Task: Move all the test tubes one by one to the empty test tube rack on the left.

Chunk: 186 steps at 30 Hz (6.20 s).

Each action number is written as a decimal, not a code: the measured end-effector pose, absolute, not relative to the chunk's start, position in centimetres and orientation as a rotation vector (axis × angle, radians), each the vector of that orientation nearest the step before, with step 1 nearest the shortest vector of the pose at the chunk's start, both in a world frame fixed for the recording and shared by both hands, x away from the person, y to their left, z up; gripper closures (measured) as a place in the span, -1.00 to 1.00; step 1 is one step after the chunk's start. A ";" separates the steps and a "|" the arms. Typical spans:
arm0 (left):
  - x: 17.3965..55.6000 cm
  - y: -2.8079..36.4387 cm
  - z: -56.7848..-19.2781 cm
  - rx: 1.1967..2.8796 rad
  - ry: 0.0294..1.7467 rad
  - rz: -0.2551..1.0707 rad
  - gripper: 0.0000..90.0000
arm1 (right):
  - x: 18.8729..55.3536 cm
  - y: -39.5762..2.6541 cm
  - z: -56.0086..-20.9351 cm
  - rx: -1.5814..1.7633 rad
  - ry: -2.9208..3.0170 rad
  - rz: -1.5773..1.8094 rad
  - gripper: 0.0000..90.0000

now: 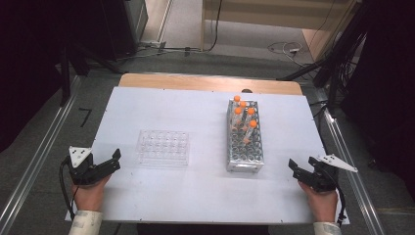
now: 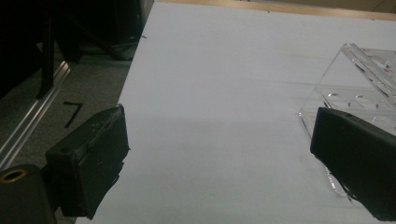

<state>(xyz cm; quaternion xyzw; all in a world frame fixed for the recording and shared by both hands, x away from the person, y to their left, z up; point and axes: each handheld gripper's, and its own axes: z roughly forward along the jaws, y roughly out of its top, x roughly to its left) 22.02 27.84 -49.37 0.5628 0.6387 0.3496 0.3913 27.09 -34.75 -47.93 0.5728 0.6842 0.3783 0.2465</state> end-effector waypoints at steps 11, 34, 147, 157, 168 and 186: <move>22.0 27.8 -49.3 1.431 1.624 0.889 -0.90 | 27.3 -34.2 -47.4 1.538 1.873 1.057 -0.59; 22.0 27.9 -49.4 1.417 1.628 0.882 -0.90 | 31.4 -27.5 -44.8 1.358 1.992 1.195 -0.50; 18.7 19.5 -42.4 1.560 1.228 0.735 -0.79 | 27.1 -9.5 -42.6 0.646 2.465 1.460 0.60; 18.8 18.8 -42.9 1.600 1.202 0.693 -0.73 | 26.8 -7.9 -44.1 0.626 2.511 1.434 0.60; 18.2 17.6 -42.6 1.620 1.131 0.678 -0.51 | 26.3 -6.0 -45.0 0.587 2.561 1.437 0.60; 18.4 16.2 -43.4 1.689 1.034 0.647 -0.29 | 26.0 -3.1 -45.3 0.524 2.591 1.434 0.60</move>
